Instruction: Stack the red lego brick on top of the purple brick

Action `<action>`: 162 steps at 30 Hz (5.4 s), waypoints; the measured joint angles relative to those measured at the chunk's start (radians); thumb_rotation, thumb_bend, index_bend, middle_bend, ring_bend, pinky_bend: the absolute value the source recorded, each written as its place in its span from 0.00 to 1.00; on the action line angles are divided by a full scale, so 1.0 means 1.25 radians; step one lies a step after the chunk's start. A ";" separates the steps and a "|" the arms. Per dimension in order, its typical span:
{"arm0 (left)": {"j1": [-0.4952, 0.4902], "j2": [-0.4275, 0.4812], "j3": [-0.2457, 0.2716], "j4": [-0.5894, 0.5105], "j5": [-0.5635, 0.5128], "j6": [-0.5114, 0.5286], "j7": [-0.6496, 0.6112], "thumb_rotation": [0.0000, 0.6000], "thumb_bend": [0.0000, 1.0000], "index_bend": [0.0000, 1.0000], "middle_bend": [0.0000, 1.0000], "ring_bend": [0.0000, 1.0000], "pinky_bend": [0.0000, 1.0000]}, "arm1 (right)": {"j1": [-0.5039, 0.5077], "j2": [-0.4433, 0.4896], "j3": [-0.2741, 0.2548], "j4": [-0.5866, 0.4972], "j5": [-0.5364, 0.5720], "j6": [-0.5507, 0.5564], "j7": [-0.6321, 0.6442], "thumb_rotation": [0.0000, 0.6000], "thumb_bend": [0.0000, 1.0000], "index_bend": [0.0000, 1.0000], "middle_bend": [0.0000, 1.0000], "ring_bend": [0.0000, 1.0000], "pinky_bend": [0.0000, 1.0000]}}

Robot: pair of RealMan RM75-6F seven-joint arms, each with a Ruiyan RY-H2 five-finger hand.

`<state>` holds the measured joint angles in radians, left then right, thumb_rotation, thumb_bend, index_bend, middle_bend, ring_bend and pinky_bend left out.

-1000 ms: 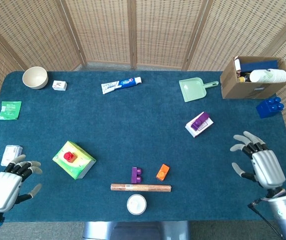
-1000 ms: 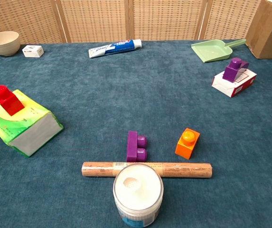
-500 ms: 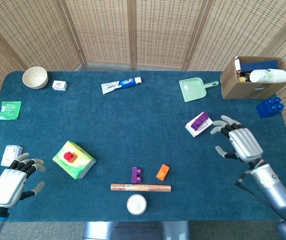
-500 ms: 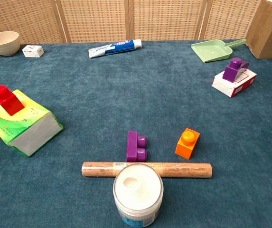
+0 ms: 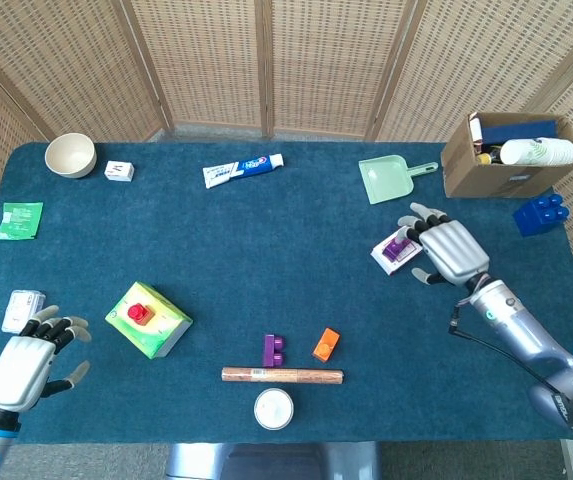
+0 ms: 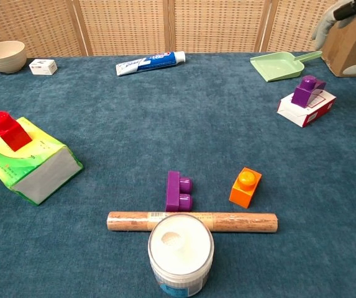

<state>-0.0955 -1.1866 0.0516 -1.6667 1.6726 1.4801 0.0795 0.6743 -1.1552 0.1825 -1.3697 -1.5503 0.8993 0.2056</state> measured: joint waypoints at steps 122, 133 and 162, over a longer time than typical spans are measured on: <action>0.016 -0.023 0.000 0.028 -0.035 0.002 0.005 1.00 0.33 0.42 0.36 0.34 0.17 | 0.256 -0.218 -0.151 0.394 -0.006 -0.201 0.018 1.00 0.19 0.69 0.27 0.12 0.23; 0.013 -0.023 0.000 0.031 -0.033 0.000 0.002 1.00 0.33 0.42 0.36 0.34 0.17 | 0.244 -0.150 -0.119 0.263 0.017 -0.150 -0.022 1.00 0.19 0.69 0.27 0.13 0.23; 0.014 -0.036 0.005 0.095 -0.039 -0.003 -0.070 1.00 0.33 0.42 0.36 0.34 0.17 | 0.304 -0.166 -0.030 0.031 0.149 -0.195 -0.296 1.00 0.19 0.69 0.29 0.13 0.23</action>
<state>-0.0782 -1.2313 0.0580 -1.5476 1.6239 1.4767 -0.0076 1.0548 -1.3633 0.1450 -1.3314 -1.3635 0.6552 -0.1639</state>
